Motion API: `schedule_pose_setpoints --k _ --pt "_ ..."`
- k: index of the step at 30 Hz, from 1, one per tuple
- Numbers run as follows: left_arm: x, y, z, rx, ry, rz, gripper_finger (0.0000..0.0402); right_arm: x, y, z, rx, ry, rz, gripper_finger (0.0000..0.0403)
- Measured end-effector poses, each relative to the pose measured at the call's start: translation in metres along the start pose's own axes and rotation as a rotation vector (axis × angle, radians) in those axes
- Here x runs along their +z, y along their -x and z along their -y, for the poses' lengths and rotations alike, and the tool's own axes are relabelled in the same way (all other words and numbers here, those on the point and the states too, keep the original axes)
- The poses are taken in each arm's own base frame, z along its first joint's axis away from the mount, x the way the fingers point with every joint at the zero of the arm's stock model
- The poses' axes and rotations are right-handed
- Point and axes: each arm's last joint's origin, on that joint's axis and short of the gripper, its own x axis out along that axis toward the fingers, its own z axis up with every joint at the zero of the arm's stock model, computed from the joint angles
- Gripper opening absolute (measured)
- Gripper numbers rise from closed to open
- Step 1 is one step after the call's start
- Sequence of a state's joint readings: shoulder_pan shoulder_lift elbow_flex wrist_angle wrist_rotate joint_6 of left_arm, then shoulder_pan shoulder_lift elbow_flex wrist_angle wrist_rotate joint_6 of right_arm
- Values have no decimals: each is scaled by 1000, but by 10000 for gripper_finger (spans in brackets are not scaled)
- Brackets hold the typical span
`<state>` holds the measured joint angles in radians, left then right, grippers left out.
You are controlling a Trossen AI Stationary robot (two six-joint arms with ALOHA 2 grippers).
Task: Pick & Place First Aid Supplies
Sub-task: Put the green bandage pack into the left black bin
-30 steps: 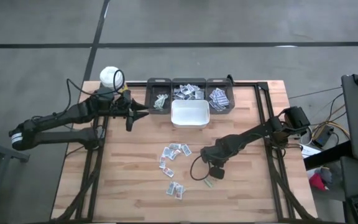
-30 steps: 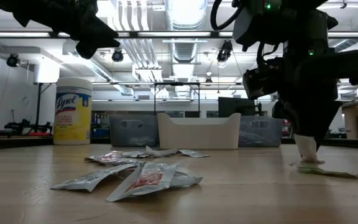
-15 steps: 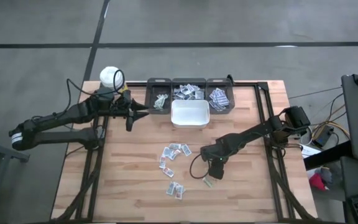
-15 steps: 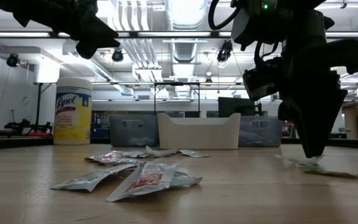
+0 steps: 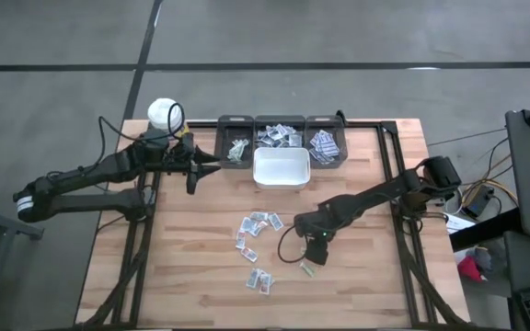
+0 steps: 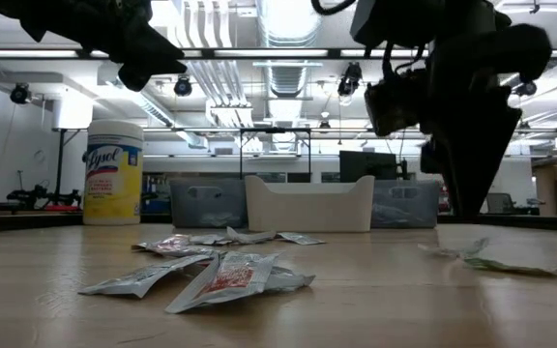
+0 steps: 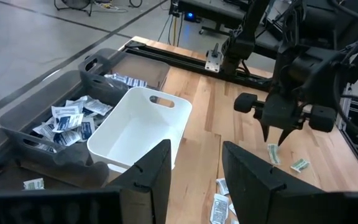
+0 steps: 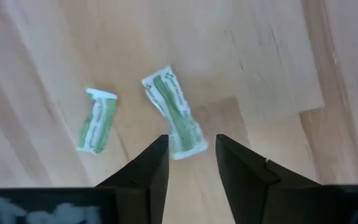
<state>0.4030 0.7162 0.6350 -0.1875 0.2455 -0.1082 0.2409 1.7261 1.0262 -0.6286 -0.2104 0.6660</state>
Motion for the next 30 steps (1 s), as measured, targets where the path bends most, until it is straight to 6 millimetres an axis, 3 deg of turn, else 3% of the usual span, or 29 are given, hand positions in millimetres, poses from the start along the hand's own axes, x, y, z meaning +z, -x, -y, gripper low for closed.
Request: schedule_pose_setpoints --k 6,12,30 --pt "0 0 0 1 -2 -3 138 -4 11 -1 2 73 2 120" --pt "-1 -1 0 1 -2 -9 138 -10 17 3 -24 -29 -31 125" --pt "-2 -3 -1 1 -6 -14 138 -4 -1 3 -12 -167 -13 189"
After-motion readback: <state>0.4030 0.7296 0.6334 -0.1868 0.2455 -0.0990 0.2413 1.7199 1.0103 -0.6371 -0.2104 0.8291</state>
